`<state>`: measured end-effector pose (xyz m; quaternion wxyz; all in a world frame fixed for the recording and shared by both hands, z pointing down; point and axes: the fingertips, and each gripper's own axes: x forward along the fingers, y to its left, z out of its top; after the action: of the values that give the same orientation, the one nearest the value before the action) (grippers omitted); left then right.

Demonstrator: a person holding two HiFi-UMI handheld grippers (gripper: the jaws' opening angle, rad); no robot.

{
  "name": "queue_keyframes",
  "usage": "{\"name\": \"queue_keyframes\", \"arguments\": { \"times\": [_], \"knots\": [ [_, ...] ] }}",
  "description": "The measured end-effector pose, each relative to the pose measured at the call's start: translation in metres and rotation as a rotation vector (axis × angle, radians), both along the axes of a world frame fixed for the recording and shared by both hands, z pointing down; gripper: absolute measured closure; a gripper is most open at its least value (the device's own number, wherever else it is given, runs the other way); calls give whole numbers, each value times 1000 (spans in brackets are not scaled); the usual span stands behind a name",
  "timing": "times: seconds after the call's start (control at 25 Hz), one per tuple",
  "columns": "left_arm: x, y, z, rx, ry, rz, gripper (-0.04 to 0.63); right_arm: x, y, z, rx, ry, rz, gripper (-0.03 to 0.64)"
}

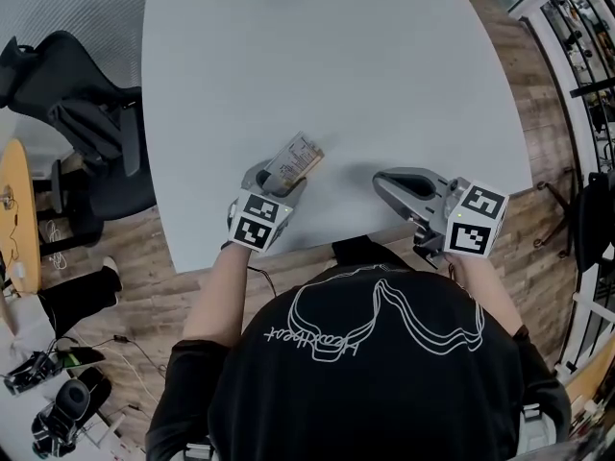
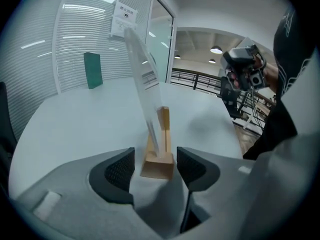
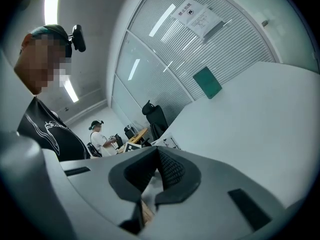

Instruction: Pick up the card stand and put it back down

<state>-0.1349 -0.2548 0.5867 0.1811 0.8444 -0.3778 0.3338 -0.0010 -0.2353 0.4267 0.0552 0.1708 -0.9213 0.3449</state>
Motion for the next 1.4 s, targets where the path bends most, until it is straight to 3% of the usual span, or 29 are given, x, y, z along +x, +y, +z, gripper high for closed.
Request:
{"name": "queue_keyframes", "arguments": {
  "times": [0.36, 1.4],
  "knots": [
    [3, -5, 14, -2, -58, 19, 344, -1, 3, 7, -16, 2, -1, 609],
    [6, -6, 13, -8, -53, 31, 396, 3, 5, 16, -57, -5, 12, 609]
  ]
}}
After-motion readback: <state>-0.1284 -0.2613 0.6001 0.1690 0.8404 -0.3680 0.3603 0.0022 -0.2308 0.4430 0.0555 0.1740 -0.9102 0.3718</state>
